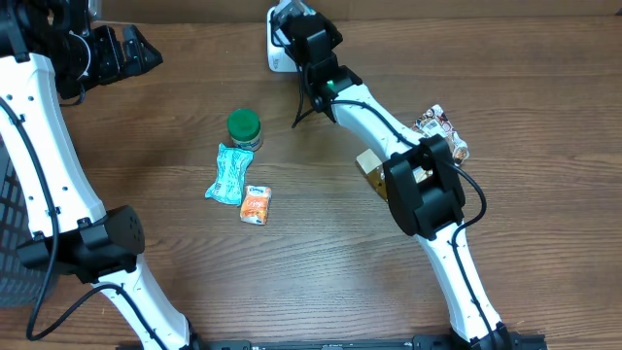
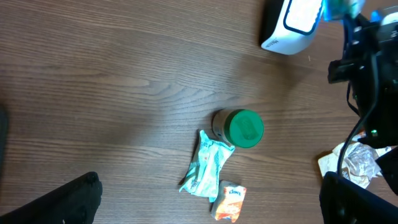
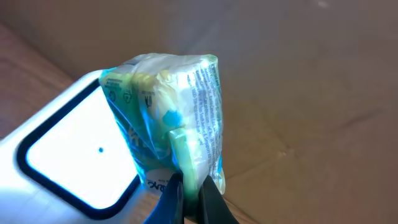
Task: Scan the item barcode
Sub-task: 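Lift the teal packet to the scanner with the right gripper, then carry the teal packet right and release it near the brown bag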
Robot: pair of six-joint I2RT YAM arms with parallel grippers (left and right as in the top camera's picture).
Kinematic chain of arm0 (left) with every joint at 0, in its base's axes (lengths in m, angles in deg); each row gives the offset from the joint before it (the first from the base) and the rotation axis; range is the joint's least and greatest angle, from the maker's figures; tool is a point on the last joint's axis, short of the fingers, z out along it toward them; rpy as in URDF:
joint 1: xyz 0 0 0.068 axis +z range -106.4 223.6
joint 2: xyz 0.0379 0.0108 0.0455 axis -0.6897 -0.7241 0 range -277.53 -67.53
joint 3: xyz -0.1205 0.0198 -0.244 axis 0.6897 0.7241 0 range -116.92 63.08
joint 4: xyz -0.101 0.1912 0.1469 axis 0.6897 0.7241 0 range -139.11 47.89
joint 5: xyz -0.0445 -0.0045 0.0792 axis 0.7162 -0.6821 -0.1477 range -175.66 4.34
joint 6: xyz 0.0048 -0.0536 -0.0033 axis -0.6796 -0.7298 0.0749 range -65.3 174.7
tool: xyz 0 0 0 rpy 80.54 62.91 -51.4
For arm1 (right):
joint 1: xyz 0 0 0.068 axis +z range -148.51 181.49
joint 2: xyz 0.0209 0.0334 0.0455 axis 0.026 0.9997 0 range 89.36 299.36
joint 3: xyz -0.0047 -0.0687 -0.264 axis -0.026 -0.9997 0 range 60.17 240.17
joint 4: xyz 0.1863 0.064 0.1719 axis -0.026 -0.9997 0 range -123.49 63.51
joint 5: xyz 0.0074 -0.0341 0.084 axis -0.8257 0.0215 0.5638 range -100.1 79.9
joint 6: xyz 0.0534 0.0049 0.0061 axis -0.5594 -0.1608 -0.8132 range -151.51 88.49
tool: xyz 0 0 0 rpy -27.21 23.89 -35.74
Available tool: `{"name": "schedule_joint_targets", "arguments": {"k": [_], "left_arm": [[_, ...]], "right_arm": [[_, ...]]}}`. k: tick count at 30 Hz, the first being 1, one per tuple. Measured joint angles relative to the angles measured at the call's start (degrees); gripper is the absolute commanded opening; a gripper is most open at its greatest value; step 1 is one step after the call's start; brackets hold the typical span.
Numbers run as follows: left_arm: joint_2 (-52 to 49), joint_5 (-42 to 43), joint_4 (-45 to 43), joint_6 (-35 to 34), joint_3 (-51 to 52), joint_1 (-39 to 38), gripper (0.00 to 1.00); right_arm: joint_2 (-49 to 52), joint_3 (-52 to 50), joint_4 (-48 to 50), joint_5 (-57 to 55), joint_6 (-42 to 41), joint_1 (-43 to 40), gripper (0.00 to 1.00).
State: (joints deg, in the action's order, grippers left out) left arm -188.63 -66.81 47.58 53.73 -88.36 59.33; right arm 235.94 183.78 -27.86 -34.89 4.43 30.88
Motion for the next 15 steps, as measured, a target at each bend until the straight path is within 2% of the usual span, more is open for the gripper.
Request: {"name": "schedule_joint_targets", "arguments": {"k": [9, 15], "left_arm": [[0.0, 0.0, 0.0, 0.0, 0.0, 0.0, 1.0], [0.0, 0.0, 0.0, 0.0, 0.0, 0.0, 0.99]], "right_arm": [[0.0, 0.0, -2.3, 1.5, 4.7, 1.8, 0.04], [-0.4, 0.0, -4.3, 3.5, -2.1, 2.2, 0.04]]}}
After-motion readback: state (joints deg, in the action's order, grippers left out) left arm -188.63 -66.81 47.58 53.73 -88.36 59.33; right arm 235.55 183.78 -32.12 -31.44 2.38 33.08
